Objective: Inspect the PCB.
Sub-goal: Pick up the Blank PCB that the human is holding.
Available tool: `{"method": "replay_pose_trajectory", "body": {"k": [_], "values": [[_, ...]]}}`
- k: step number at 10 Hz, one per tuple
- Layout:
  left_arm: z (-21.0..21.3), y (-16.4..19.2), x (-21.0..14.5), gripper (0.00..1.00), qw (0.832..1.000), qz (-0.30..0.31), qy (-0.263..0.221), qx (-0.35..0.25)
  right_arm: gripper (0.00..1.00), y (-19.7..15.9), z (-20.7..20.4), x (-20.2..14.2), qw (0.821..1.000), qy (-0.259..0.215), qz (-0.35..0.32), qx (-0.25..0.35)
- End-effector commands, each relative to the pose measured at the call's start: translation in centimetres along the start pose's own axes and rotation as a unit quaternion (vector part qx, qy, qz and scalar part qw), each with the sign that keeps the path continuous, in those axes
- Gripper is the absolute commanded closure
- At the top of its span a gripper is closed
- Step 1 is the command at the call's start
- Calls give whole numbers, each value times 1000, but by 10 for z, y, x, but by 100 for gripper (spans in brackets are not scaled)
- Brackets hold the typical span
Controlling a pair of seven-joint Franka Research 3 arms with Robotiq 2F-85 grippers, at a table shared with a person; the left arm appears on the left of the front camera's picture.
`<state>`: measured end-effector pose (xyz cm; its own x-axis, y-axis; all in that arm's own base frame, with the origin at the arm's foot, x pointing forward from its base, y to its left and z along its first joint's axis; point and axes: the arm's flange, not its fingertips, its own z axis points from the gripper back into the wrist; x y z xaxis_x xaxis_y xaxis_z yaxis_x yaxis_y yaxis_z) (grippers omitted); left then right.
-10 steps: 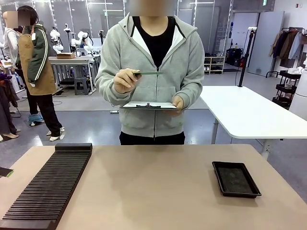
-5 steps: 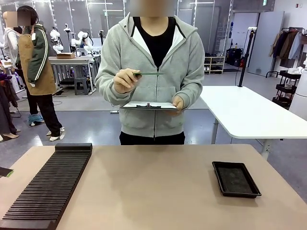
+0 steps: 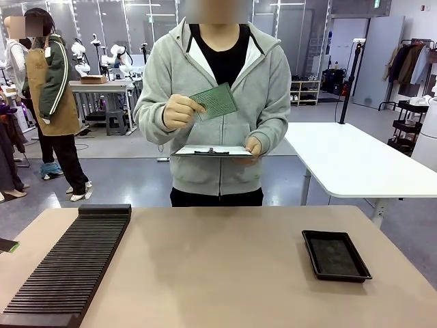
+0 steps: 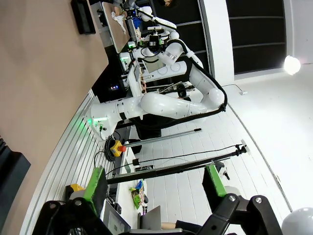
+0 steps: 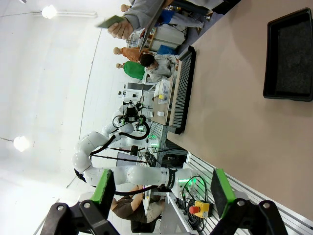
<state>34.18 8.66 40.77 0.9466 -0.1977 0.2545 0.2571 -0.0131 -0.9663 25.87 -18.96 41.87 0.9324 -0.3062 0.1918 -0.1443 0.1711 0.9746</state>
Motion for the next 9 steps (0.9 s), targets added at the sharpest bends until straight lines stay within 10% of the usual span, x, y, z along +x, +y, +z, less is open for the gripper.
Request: {"method": "replay_pose_trajectory", "body": {"k": [1, 9], "values": [[3, -3, 4, 0, 1000, 8, 1, 5, 0, 2, 3, -1, 1000, 2, 4, 2], [3, -3, 4, 0, 1000, 8, 1, 5, 0, 2, 3, -1, 1000, 2, 4, 2]]}}
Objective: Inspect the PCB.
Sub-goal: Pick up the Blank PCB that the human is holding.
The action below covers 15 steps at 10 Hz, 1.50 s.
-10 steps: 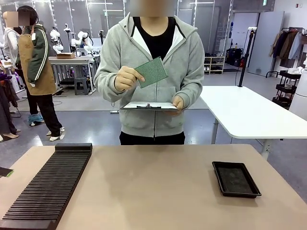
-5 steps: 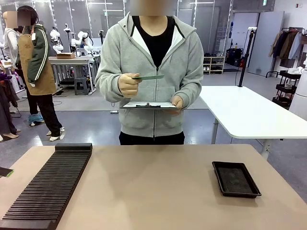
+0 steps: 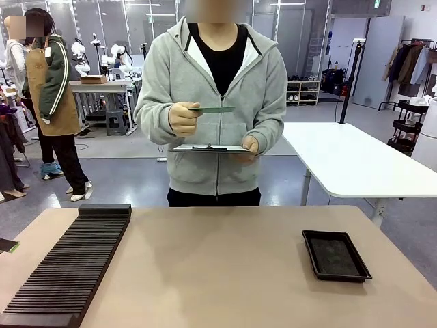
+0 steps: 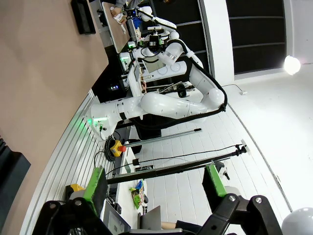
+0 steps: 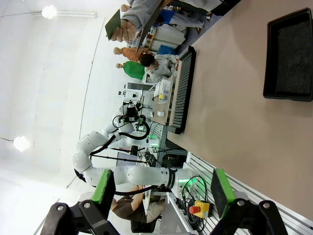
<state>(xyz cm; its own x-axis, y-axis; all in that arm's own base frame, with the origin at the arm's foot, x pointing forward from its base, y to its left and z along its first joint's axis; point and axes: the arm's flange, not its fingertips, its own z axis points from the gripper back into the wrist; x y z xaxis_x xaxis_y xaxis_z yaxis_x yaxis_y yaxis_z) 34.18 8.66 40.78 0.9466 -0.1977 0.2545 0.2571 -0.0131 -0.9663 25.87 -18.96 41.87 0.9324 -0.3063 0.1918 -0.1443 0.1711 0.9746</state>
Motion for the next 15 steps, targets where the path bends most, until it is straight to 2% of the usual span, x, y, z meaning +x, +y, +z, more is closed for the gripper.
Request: {"method": "replay_pose_trajectory", "body": {"k": [1, 15], "values": [[3, -3, 4, 0, 1000, 8, 1, 5, 0, 2, 3, -1, 1000, 2, 4, 2], [3, -3, 4, 0, 1000, 8, 1, 5, 0, 2, 3, -1, 1000, 2, 4, 2]]}}
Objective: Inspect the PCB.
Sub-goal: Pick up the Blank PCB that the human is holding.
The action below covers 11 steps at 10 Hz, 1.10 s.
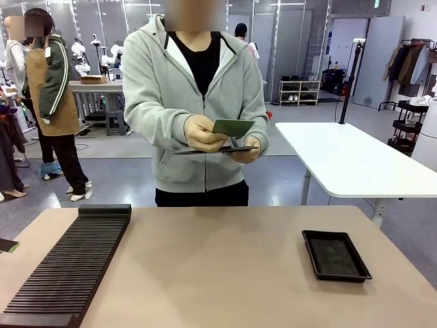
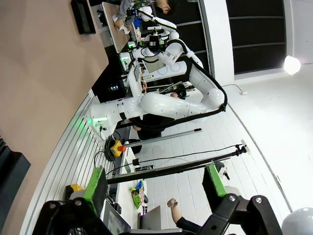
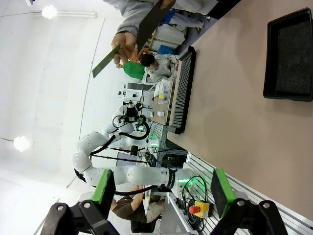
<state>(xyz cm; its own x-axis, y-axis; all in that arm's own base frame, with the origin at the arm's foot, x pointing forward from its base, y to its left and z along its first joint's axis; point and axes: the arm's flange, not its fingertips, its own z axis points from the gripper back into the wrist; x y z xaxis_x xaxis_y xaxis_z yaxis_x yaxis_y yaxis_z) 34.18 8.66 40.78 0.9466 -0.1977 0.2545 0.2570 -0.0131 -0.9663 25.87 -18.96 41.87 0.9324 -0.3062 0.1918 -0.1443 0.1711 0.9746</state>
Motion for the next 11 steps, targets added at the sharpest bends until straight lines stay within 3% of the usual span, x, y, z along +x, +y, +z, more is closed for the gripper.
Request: {"method": "replay_pose_trajectory", "body": {"k": [1, 3, 5, 11], "values": [[3, -3, 4, 0, 1000, 8, 1, 5, 0, 2, 3, -1, 1000, 2, 4, 2], [3, -3, 4, 0, 1000, 8, 1, 5, 0, 0, 0, 0, 1000, 0, 0, 0], [3, -3, 4, 0, 1000, 8, 1, 5, 0, 15, -38, -1, 999, 28, -22, -20], [3, -3, 4, 0, 1000, 8, 1, 5, 0, 38, -127, 4, 990, 64, -130, 3]]}}
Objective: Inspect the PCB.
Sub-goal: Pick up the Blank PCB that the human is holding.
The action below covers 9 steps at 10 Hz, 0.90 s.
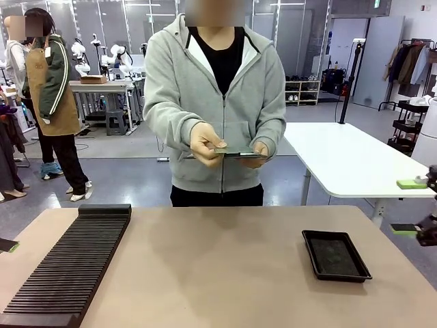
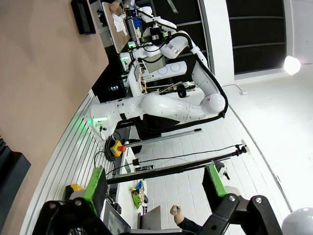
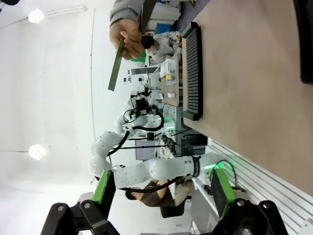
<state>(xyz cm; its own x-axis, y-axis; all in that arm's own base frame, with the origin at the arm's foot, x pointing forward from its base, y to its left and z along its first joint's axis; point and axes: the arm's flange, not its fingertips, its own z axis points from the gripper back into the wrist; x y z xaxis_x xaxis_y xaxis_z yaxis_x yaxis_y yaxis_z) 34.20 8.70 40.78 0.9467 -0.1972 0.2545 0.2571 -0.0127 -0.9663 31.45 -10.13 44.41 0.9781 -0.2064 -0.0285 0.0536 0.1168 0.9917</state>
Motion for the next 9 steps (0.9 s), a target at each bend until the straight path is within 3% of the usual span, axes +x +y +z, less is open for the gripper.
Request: {"method": "replay_pose_trajectory", "body": {"k": [1, 5, 9], "values": [[3, -3, 3, 0, 1000, 8, 1, 5, 0, 7, -49, -20, 999, -4, -40, 0], [3, -3, 3, 0, 1000, 8, 1, 5, 0, 52, -131, -2, 996, 18, -79, -33], [3, -3, 3, 0, 1000, 8, 1, 5, 0, 81, -184, 2, 994, 32, -98, -30]]}}
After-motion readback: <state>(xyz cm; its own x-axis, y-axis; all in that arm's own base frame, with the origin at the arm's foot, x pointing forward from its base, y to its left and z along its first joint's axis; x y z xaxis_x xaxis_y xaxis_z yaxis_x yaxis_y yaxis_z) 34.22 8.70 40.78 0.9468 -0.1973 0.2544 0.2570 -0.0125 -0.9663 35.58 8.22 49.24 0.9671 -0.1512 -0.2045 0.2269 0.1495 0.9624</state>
